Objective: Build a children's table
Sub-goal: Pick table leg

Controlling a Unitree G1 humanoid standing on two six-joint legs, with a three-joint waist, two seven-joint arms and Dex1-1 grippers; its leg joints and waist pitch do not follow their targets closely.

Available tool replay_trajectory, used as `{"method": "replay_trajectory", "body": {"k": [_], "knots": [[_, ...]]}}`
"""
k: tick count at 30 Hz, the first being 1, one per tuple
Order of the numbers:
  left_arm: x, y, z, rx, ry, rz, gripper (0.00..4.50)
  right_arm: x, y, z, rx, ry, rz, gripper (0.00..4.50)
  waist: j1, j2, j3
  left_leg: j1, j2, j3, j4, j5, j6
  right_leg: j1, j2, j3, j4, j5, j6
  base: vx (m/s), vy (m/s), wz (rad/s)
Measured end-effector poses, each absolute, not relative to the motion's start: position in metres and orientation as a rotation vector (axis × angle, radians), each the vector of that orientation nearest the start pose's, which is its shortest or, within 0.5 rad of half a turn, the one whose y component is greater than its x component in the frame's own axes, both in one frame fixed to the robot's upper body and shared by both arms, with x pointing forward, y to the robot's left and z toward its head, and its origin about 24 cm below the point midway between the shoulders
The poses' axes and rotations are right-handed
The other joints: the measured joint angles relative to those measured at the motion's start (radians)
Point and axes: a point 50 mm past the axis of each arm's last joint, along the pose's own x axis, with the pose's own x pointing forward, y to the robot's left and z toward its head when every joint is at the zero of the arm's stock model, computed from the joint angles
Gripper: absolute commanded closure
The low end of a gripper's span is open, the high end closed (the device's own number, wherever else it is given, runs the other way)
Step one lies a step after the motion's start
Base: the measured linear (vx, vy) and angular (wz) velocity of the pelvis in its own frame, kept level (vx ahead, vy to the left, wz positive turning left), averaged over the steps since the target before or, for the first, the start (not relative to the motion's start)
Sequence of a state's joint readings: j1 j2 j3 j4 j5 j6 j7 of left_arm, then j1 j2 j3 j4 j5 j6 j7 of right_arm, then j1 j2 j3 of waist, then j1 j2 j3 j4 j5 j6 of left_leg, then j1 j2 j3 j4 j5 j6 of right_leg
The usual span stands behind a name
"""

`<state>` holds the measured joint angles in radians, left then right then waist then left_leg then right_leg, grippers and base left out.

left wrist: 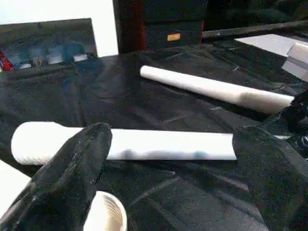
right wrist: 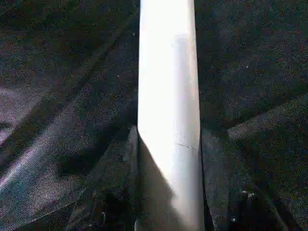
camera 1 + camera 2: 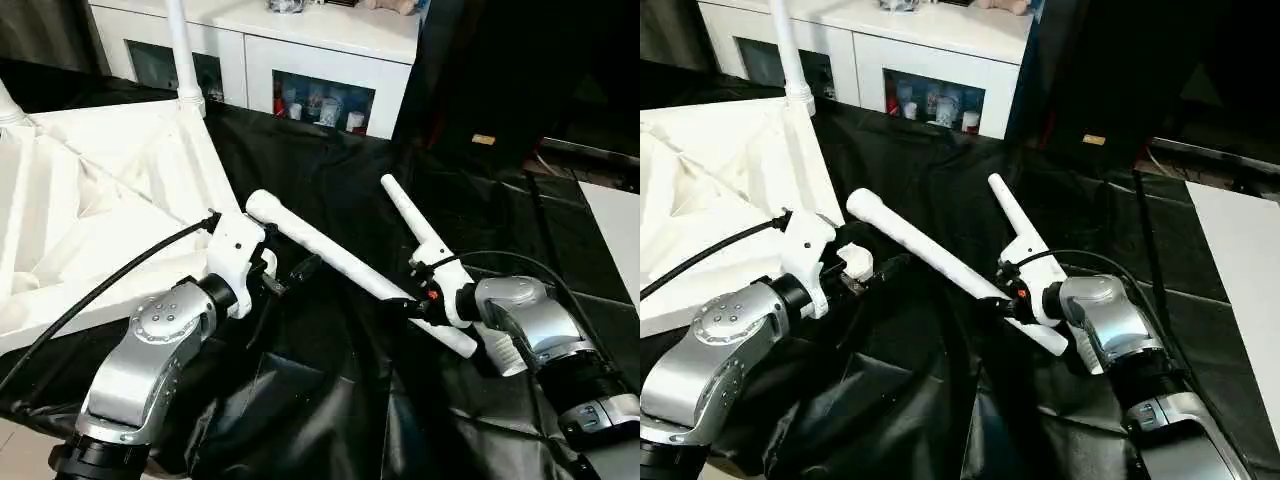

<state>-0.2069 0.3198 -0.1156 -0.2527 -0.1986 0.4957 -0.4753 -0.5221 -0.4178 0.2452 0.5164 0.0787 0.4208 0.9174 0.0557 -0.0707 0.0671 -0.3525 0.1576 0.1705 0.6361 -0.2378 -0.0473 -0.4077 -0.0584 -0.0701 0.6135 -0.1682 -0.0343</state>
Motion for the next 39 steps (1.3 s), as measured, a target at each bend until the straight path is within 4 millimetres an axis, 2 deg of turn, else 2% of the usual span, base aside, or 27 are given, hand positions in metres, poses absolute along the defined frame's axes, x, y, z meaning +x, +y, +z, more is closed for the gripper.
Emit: {"method": "replay_trajectory", "body": {"k": [4, 8, 16, 18, 23, 34, 39], "knots": [[0.272, 0.134, 0.102, 0.145, 0.122, -0.658, 0.0, 0.316, -0.162, 0.034, -0.221, 0.615, 0.925, 3.09, -0.001, 0.0, 0.0, 0.0, 0.0, 0.0, 0.0, 0.0, 0.0, 0.0, 0.0, 0.0, 0.0, 0.0, 0.0, 0.0, 0.0, 0.0], [0.273, 0.132, 0.1, 0.086, 0.147, -0.627, 0.0, 0.318, -0.15, 0.04, -0.102, 0.515, 0.916, 3.09, 0.0, 0.0, 0.0, -0.001, 0.0, 0.0, 0.0, 0.0, 0.0, -0.001, 0.0, 0.0, 0.0, 0.0, 0.0, 0.0, 0.0, 0.0], [0.285, 0.127, 0.119, -0.25, 0.125, -0.557, 0.0, 0.321, -0.138, 0.07, 0.092, 0.269, 0.868, 3.09, 0.007, 0.0, 0.0, -0.001, 0.001, 0.001, 0.0, 0.0, 0.0, 0.0, 0.0, 0.0, 0.0, 0.0, 0.0, 0.0, 0.0, 0.0], [0.292, 0.124, 0.122, -0.336, 0.125, -0.526, 0.0, 0.316, -0.128, 0.078, 0.18, 0.19, 0.882, 3.09, 0.006, 0.0, 0.0, -0.002, 0.001, 0.001, 0.0, 0.0, 0.0, 0.0, 0.0, 0.0, -0.001, 0.0, 0.0, 0.0, 0.0, 0.0], [0.303, 0.111, 0.129, -0.473, 0.138, -0.535, 0.0, 0.311, -0.11, 0.101, 0.249, 0.055, 0.923, 3.09, 0.004, 0.0, 0.0, -0.002, 0.001, 0.001, 0.0, 0.0, 0.0, 0.0, 0.0, -0.001, -0.002, 0.0, 0.0, 0.0, 0.0, 0.0], [0.3, 0.1, 0.128, -0.559, 0.168, -0.595, 0.0, 0.304, -0.105, 0.102, 0.279, 0.053, 0.892, 3.09, 0.005, 0.001, 0.0, -0.002, 0.001, 0.001, -0.002, 0.0, 0.0, 0.0, 0.0, -0.001, -0.003, -0.001, 0.002, 0.0, 0.0, 0.0], [0.296, 0.087, 0.135, -0.588, 0.148, -0.682, 0.0, 0.298, -0.083, 0.098, 0.274, 0.083, 0.973, 3.09, 0.001, 0.001, 0.0, -0.003, 0.001, 0.001, -0.003, 0.0, 0.0, 0.0, 0.0, -0.001, -0.003, -0.003, 0.005, 0.0, 0.0, 0.0]]}}
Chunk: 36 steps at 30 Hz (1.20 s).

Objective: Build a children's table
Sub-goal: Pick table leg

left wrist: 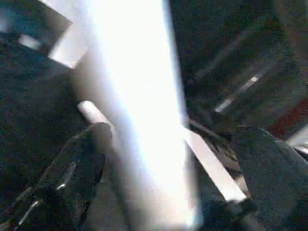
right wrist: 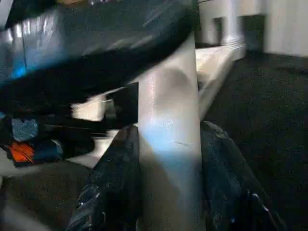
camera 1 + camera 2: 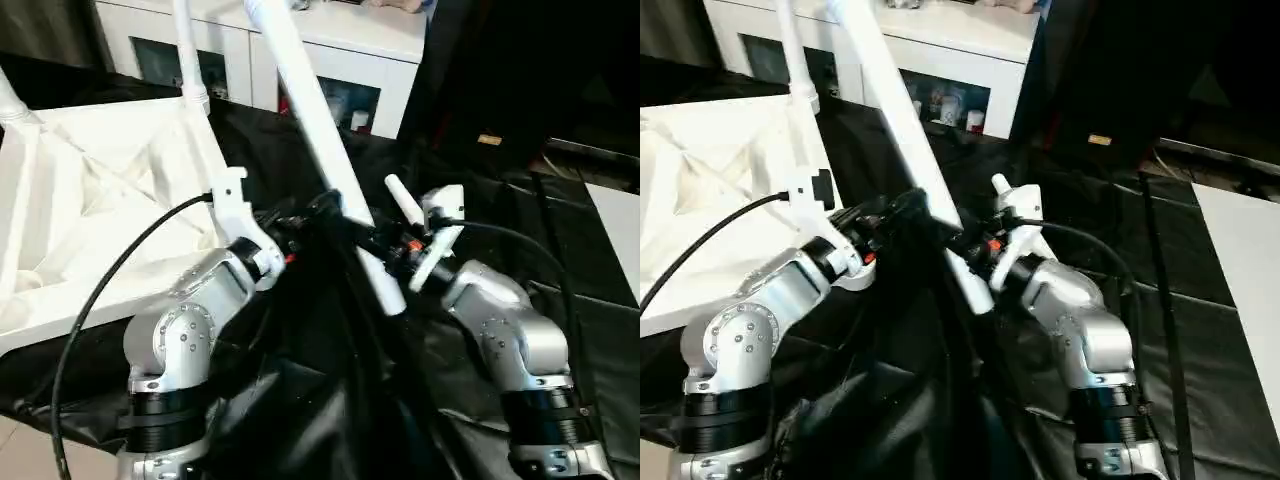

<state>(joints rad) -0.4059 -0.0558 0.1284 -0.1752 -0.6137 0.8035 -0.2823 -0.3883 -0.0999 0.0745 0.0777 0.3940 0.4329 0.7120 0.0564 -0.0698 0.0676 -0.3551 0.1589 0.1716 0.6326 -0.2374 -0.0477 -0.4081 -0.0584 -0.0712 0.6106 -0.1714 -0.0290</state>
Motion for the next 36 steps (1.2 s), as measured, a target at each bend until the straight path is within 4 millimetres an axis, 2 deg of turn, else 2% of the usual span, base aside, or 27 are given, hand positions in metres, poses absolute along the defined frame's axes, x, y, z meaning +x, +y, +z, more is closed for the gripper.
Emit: {"method": "replay_trajectory", "body": {"k": [8, 10, 25, 27, 36], "knots": [[0.293, 0.086, 0.139, -0.589, 0.127, -0.717, 0.0, 0.296, -0.081, 0.105, 0.249, 0.059, 0.994, 3.09, 0.005, 0.0, 0.0, 0.0, 0.0, 0.0, 0.0, 0.0, 0.0, 0.0, 0.0, 0.0, 0.0, 0.001, -0.001, 0.0, 0.0, 0.0], [0.293, 0.086, 0.139, -0.589, 0.127, -0.714, 0.29, 0.296, -0.081, 0.105, 0.251, 0.059, 0.992, 3.09, 0.004, 0.0, 0.0, 0.0, 0.0, 0.0, 0.0, 0.0, 0.0, 0.0, 0.0, 0.0, 0.0, 0.001, -0.001, 0.0, 0.0, 0.0], [0.296, 0.094, 0.138, -0.625, 0.12, -0.649, 1.44, 0.296, -0.081, 0.105, 0.254, 0.058, 0.976, 3.09, 0.003, 0.0, 0.0, 0.0, 0.0, 0.0, -0.001, 0.0, 0.0, 0.0, 0.0, 0.0, 0.0, 0.001, -0.001, 0.0, 0.0, 0.0], [0.296, 0.095, 0.139, -0.626, 0.116, -0.636, 1.8, 0.296, -0.081, 0.105, 0.254, 0.058, 0.976, 3.09, 0.003, 0.0, 0.0, 0.0, 0.0, 0.0, -0.001, 0.0, 0.0, 0.0, 0.0, 0.0, 0.0, 0.001, -0.001, 0.0, 0.0, 0.0], [0.298, 0.098, 0.138, -0.652, 0.109, -0.612, 2.44, 0.296, -0.079, 0.104, 0.25, 0.063, 0.969, 3.1, 0.003, 0.0, 0.0, 0.0, 0.0, 0.0, -0.001, 0.0, 0.0, 0.0, 0.0, 0.0, 0.0, 0.001, -0.001, 0.0, 0.0, 0.0]]}}
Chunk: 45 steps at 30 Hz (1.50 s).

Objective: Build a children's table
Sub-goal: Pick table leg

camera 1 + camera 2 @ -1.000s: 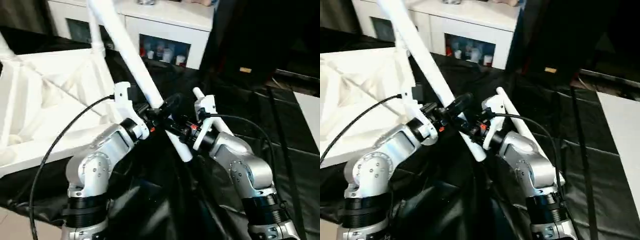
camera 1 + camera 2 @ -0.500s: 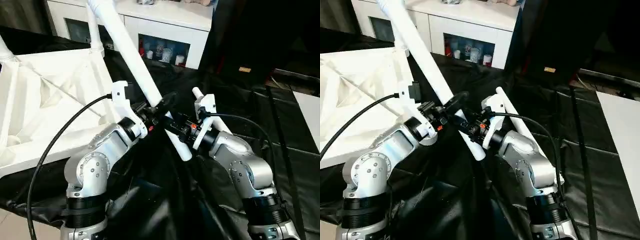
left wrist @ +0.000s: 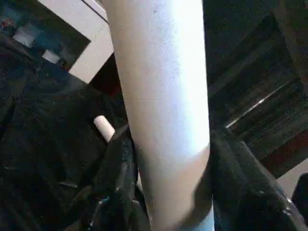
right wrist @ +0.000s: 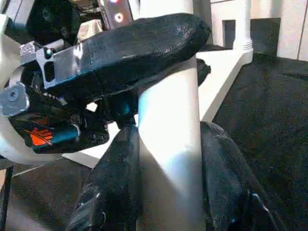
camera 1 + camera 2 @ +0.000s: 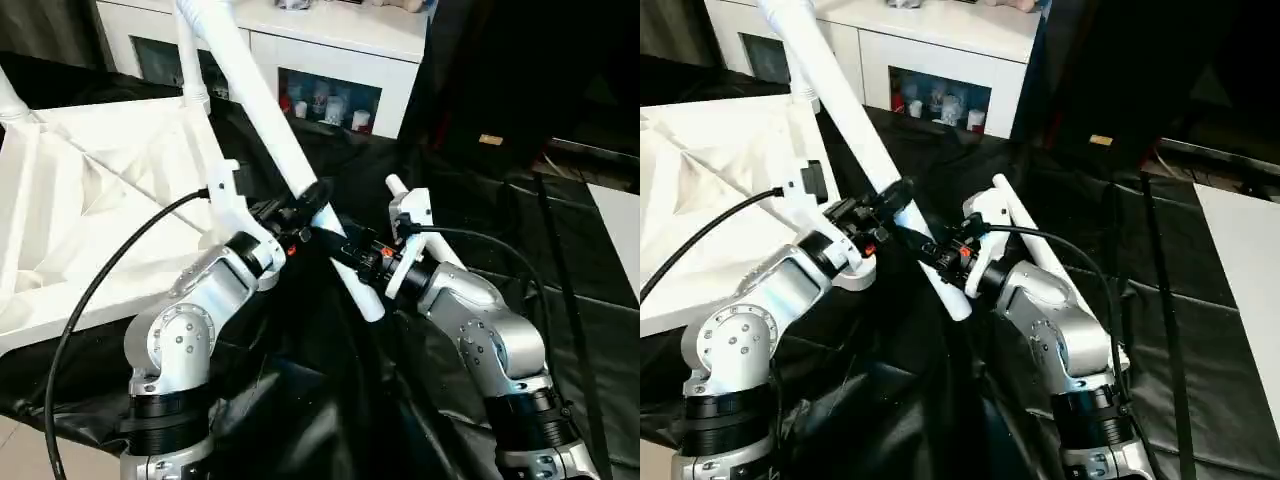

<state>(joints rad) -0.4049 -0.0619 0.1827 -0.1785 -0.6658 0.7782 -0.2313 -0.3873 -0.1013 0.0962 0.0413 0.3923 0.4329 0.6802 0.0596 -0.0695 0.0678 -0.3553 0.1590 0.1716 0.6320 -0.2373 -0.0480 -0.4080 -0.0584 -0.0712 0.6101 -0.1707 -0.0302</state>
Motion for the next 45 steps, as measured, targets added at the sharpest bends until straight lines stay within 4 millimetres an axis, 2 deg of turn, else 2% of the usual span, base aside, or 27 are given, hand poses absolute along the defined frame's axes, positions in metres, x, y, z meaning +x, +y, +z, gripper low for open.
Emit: {"method": "replay_trajectory", "body": {"k": [4, 5, 7, 15, 17, 20, 21, 24, 30, 32, 33, 35, 36, 39, 45], "knots": [[0.298, 0.098, 0.138, -0.66, 0.11, -0.616, 2.62, 0.296, -0.079, 0.104, 0.244, 0.064, 0.966, 3.1, 0.0, 0.0, 0.0, 0.0, 0.0, 0.0, 0.0, 0.0, 0.0, 0.0, 0.0, 0.0, 0.0, 0.0, 0.0, 0.0, 0.0, 0.0], [0.298, 0.098, 0.138, -0.661, 0.11, -0.617, 2.67, 0.296, -0.078, 0.104, 0.243, 0.065, 0.966, 2.75, 0.0, 0.0, 0.0, 0.0, 0.0, 0.0, 0.0, 0.0, 0.0, 0.0, 0.0, 0.0, 0.0, 0.0, 0.0, 0.0, 0.0, 0.0], [0.298, 0.098, 0.138, -0.661, 0.109, -0.618, 2.72, 0.296, -0.078, 0.104, 0.241, 0.066, 0.967, 2.4, 0.0, 0.0, 0.0, 0.0, 0.0, 0.0, 0.0, 0.0, 0.0, 0.0, 0.0, 0.0, 0.0, 0.0, 0.0, 0.0, 0.0, 0.0], [0.298, 0.098, 0.138, -0.66, 0.11, -0.619, 2.72, 0.296, -0.077, 0.104, 0.243, 0.066, 0.972, 2.4, 0.0, 0.0, 0.0, 0.0, 0.0, 0.0, 0.0, 0.0, 0.0, 0.0, 0.0, 0.0, 0.0, 0.0, 0.0, 0.0, 0.0, 0.0], [0.299, 0.1, 0.138, -0.648, 0.11, -0.615, 2.78, 0.295, -0.078, 0.104, 0.241, 0.064, 0.978, 2.12, 0.0, 0.0, 0.0, 0.0, 0.0, 0.0, 0.0, 0.0, 0.0, 0.0, 0.0, 0.0, 0.0, 0.0, 0.0, 0.0, 0.0, 0.0], [0.306, 0.118, 0.143, -0.564, 0.101, -0.597, 2.78, 0.292, -0.097, 0.109, 0.164, 0.053, 1.01, 2.02, 0.003, 0.0, 0.0, 0.0, 0.0, 0.0, 0.0, 0.0, 0.0, 0.0, 0.0, 0.0, 0.0, 0.0, 0.0, 0.0, 0.0, 0.0], [0.309, 0.128, 0.147, -0.549, 0.084, -0.572, 2.8, 0.293, -0.107, 0.11, 0.144, 0.052, 1.0, 1.79, 0.001, 0.0, 0.0, 0.001, 0.0, 0.0, 0.0, 0.0, 0.0, 0.001, 0.0, 0.0, 0.0, 0.0, 0.0, 0.0, 0.0, 0.0], [0.312, 0.139, 0.149, -0.532, 0.073, -0.553, 2.81, 0.295, -0.125, 0.114, 0.117, 0.05, 0.991, 1.63, 0.001, 0.001, 0.0, 0.001, 0.0, 0.0, 0.0, 0.0, 0.0, 0.001, 0.0, 0.0, 0.0, 0.0, 0.0, 0.0, 0.0, 0.0], [0.314, 0.146, 0.148, -0.485, 0.106, -0.582, 2.81, 0.298, -0.134, 0.123, 0.094, 0.003, 0.975, 1.18, 0.0, 0.001, 0.001, 0.001, 0.0, 0.0, 0.0, 0.001, 0.0, 0.0, 0.0, 0.0, 0.001, 0.0, 0.0, 0.0, 0.0, 0.0], [0.312, 0.146, 0.149, -0.457, 0.147, -0.632, 2.81, 0.304, -0.134, 0.134, 0.021, -0.063, 0.938, 1.03, -0.001, 0.001, 0.001, 0.001, 0.0, 0.0, 0.0, 0.001, -0.001, 0.0, 0.0, 0.0, 0.002, 0.0, -0.001, 0.0, 0.0, 0.0], [0.311, 0.143, 0.151, -0.499, 0.197, -0.683, 2.81, 0.311, -0.134, 0.144, -0.113, -0.125, 0.899, 0.8, 0.0, 0.002, 0.001, 0.001, 0.0, 0.001, 0.001, 0.001, -0.002, -0.001, 0.0, 0.0, 0.003, 0.001, -0.001, 0.0, 0.0, 0.0], [0.309, 0.135, 0.156, -0.542, 0.241, -0.766, 2.81, 0.319, -0.135, 0.159, -0.305, -0.215, 0.858, 0.75, 0.003, 0.002, 0.001, 0.001, 0.0, 0.001, 0.001, 0.002, -0.004, -0.001, 0.0, 0.0, 0.003, 0.001, -0.001, 0.0, 0.0, 0.0], [0.308, 0.132, 0.16, -0.555, 0.25, -0.803, 2.81, 0.321, -0.134, 0.167, -0.389, -0.265, 0.848, 0.46, 0.005, 0.002, 0.001, 0.001, 0.001, 0.001, 0.0, 0.003, -0.004, 0.0, 0.0, 0.0, 0.004, 0.001, -0.001, 0.0, 0.0, 0.0], [0.303, 0.127, 0.163, -0.579, 0.301, -0.876, 2.81, 0.326, -0.13, 0.173, -0.635, -0.359, 0.824, 0.46, 0.003, 0.002, 0.001, 0.001, 0.001, 0.001, 0.0, 0.003, -0.004, 0.0, 0.0, 0.0, 0.004, 0.001, -0.001, 0.0, 0.0, 0.0], [0.292, 0.119, 0.151, -0.557, 0.47, -0.977, 2.81, 0.337, -0.132, 0.183, -0.938, -0.511, 0.728, 0.36, 0.0, 0.001, 0.001, 0.001, 0.001, 0.002, 0.0, 0.003, -0.004, -0.001, 0.0, 0.0, 0.005, 0.001, -0.001, 0.0, 0.0, 0.0]]}}
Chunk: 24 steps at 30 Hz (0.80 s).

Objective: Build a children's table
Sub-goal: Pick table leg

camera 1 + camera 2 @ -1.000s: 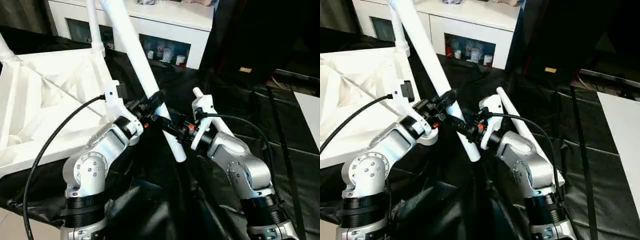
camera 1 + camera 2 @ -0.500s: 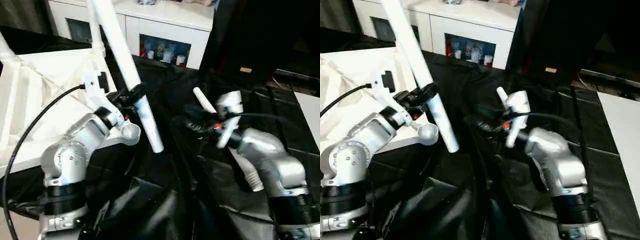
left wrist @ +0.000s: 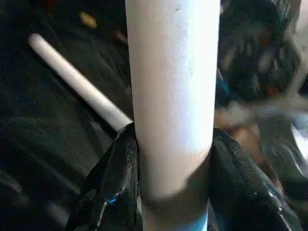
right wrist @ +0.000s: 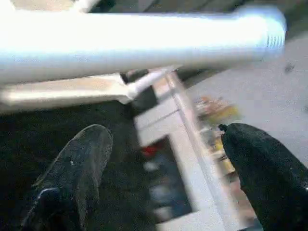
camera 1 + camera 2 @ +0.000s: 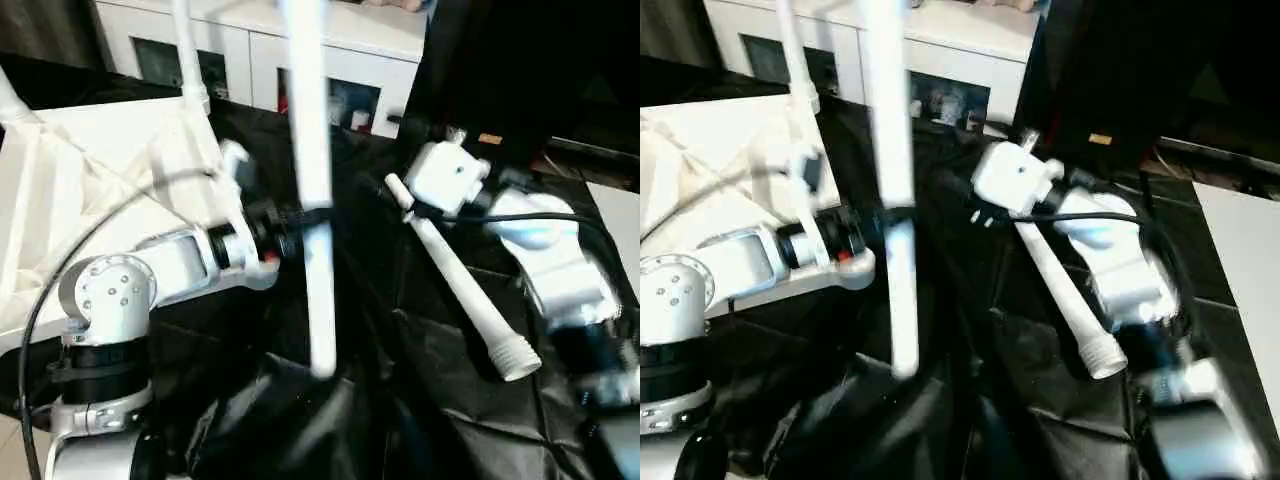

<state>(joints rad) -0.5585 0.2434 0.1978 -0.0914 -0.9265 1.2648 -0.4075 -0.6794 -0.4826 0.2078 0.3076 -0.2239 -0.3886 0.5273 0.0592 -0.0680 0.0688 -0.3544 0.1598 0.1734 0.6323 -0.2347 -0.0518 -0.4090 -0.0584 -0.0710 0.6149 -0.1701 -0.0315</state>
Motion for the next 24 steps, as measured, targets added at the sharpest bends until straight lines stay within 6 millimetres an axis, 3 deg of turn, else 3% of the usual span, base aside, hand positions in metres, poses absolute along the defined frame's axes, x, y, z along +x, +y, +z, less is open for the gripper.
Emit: {"method": "replay_trajectory", "body": {"k": [6, 13, 24], "knots": [[0.28, 0.117, 0.152, -0.57, 0.558, -1.073, 2.81, 0.337, -0.132, 0.17, -1.075, -0.61, 0.72, 0.36, -0.001, 0.0, 0.0, 0.0, 0.0, 0.0, 0.0, 0.0, 0.0, 0.0, 0.0, 0.0, 0.001, 0.0, 0.0, 0.0, 0.0, 0.0], [0.267, 0.124, 0.155, -0.513, 0.652, -1.159, 2.81, 0.34, -0.137, 0.152, -1.236, -0.612, 0.778, 0.36, -0.006, 0.0, 0.0, 0.0, 0.0, 0.0, 0.001, 0.0, 0.0, 0.0, 0.0, 0.0, 0.002, 0.0, 0.0, 0.0, 0.0, 0.0], [0.261, 0.116, 0.154, -0.551, 0.688, -1.228, 2.82, 0.34, -0.133, 0.163, -1.273, -0.839, 0.672, 0.36, -0.012, 0.0, 0.0, 0.0, 0.0, 0.0, 0.002, 0.0, 0.0, -0.001, 0.001, 0.001, 0.003, 0.0, 0.0, 0.0, 0.0, 0.0]]}}
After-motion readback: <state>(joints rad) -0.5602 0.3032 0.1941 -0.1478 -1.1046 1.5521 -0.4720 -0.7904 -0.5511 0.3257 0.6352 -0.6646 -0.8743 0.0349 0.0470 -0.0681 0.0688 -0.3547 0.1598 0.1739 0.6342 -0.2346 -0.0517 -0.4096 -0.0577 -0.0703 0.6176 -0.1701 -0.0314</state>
